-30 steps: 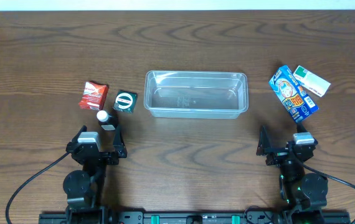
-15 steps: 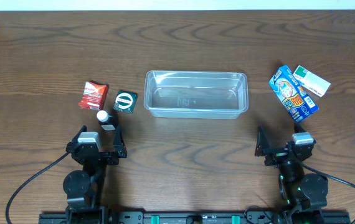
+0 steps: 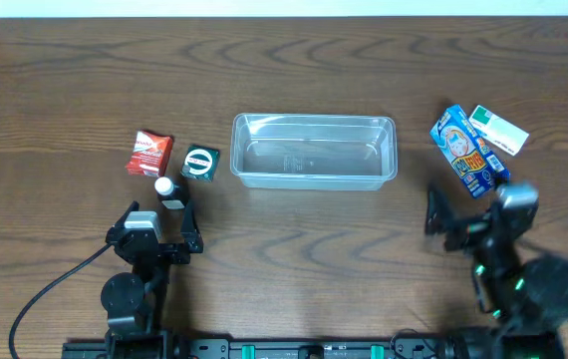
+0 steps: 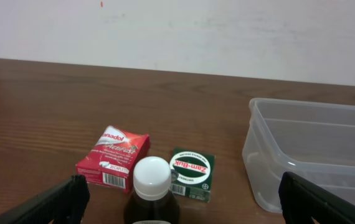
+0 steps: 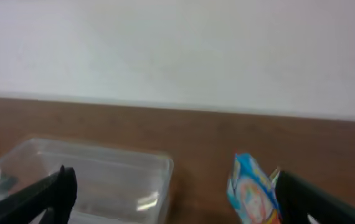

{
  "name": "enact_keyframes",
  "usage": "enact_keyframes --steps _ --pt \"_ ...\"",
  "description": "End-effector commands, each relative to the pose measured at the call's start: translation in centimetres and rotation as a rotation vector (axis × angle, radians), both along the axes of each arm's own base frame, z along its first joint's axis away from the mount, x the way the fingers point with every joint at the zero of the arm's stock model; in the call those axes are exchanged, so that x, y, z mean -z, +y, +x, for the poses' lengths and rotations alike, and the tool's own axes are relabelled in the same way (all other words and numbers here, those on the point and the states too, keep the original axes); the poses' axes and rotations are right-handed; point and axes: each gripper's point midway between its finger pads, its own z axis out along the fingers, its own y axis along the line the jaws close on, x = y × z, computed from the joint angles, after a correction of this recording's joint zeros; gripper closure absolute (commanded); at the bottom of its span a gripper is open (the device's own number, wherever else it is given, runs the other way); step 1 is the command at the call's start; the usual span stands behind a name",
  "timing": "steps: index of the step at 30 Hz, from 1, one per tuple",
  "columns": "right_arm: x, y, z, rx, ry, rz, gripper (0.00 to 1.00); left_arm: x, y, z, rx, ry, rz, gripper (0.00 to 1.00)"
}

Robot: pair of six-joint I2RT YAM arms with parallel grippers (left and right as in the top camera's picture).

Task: Pack container
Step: 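Move right gripper to the blue Kool Fever box and grasp it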

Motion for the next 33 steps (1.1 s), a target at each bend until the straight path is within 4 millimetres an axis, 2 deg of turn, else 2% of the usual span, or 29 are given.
enact_keyframes --steps 1,5,9,14,18,23,33 --pt "-2.3 0.0 2.4 -0.040 0.098 -0.074 0.01 1.7 -0.1 -0.1 0.007 0.052 -0.001 0.02" --pt "-2.8 -0.3 5.0 -0.075 0.317 -0.107 0.01 1.7 -0.1 -0.1 0.007 0.052 -0.001 0.02" --pt "-2.6 -1.7 6.9 -0.068 0.505 -0.143 0.01 1.7 -0.1 -0.1 0.007 0.052 -0.001 0.02" --pt "-1.3 -4.1 8.4 -0.017 0.606 -0.229 0.01 1.7 -0.1 -0.1 0.007 0.052 -0.001 0.02" --pt "0.6 -4.9 9.0 -0.058 0.656 -0.304 0.01 1.7 -0.1 -0.1 0.007 0.052 -0.001 0.02" --pt "3.0 -6.1 10.2 -0.048 0.724 -0.290 0.01 1.7 -0.1 -0.1 0.007 0.052 -0.001 0.02" --pt "10.4 -9.0 12.6 -0.031 0.916 -0.218 0.01 1.7 -0.1 -0.1 0.007 0.052 -0.001 0.02"
